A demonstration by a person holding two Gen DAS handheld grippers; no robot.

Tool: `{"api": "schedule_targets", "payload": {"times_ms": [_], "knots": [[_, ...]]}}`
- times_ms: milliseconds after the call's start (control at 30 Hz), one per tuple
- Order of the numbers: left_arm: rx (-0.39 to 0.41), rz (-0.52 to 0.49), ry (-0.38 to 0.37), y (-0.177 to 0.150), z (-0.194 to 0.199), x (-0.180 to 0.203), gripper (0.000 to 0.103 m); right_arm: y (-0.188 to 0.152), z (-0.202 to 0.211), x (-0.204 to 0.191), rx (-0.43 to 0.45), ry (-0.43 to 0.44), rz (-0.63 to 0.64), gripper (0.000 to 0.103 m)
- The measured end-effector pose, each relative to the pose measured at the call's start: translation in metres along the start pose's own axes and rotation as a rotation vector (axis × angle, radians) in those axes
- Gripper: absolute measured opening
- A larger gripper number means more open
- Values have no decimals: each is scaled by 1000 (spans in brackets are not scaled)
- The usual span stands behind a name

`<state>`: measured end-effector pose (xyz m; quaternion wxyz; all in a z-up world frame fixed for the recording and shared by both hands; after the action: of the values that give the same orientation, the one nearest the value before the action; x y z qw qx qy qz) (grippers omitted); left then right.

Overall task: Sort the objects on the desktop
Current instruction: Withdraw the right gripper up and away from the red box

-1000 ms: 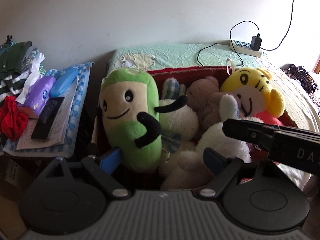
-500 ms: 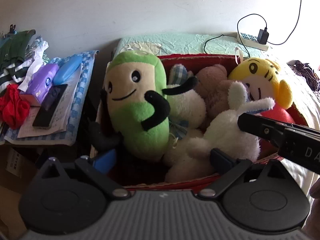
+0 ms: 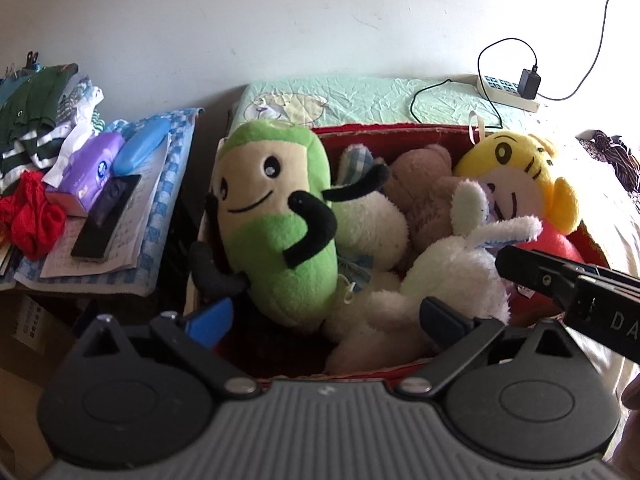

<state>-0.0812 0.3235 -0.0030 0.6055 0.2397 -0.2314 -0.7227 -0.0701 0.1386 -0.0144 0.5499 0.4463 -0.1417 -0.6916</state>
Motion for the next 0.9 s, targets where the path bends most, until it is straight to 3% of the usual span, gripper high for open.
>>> {"api": "schedule_targets", "payload": {"times_ms": [367,733,900], "knots": [[112,-15,71,9,32,34,101,17,20,18,50,-11,8,30],[128,-100,3,24,39,128,101,34,58,85,74,-64,-45,30],[83,-133,-40,25,33,173,102,36,68,120,57,-111,-81,30]]}}
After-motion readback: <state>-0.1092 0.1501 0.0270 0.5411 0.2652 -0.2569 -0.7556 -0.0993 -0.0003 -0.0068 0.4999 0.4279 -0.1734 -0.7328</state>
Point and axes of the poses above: each gripper's, at about its wrist camera, not at the fingertips, and z roughly against the way its jaws point, x to its right, y to its top, the point moved 2 cm from there along -z, roughly the way its jaws point, and after that the axes turned 6 degrees about -z, right-handed, at the moved point
